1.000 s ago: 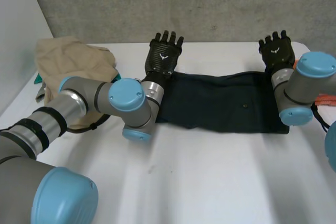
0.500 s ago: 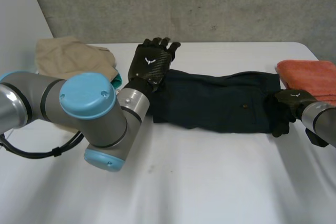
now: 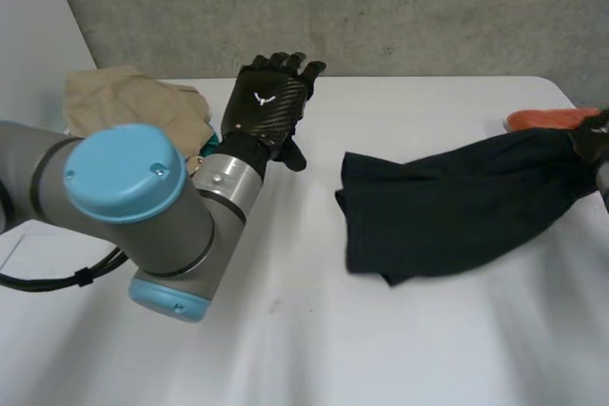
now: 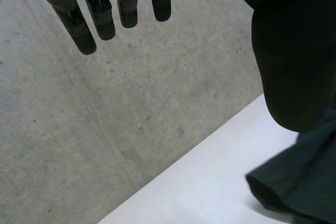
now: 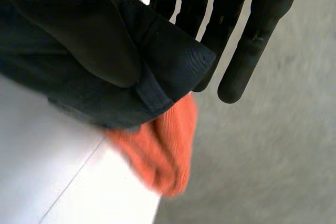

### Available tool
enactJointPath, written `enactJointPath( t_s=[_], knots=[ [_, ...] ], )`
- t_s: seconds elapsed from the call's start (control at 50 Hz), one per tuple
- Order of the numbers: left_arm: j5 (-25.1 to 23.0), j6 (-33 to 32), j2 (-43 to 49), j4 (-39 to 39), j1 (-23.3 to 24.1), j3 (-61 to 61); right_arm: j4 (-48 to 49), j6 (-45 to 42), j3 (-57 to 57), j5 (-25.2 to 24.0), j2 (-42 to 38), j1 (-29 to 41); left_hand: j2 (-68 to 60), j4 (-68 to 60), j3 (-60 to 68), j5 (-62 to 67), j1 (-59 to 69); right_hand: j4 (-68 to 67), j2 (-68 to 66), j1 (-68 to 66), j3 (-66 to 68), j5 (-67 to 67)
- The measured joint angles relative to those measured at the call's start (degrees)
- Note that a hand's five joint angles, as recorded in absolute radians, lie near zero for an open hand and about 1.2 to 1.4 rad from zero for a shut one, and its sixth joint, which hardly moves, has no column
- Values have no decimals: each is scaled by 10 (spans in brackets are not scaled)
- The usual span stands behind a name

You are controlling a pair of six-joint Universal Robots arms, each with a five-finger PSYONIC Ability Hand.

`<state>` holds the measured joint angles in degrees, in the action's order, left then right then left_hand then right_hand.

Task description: Fold the laundry.

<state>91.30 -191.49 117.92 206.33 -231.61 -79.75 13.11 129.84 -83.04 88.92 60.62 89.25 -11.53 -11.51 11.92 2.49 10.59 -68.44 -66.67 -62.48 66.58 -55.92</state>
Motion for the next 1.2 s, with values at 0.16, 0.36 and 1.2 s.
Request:
enactJointPath(
  t_s=[0.16, 0.36, 1.2],
  knots=[
    [2, 1, -20, 1, -2, -23, 38, -62, -13, -170, -8, 167, 0, 0, 0, 0, 0, -2, -2, -2, 18, -4],
    [3, -1, -18, -1, 3, -16, 17, -102, -109, -291, -4, 250, 0, 0, 0, 0, 0, 506, 502, 469, -491, 484],
    [107, -3, 321, -329, 115, 382, -386, 228, 374, -245, -244, 99, -1, -1, 0, 0, 2, 566, 547, 502, -547, 534]
  ],
)
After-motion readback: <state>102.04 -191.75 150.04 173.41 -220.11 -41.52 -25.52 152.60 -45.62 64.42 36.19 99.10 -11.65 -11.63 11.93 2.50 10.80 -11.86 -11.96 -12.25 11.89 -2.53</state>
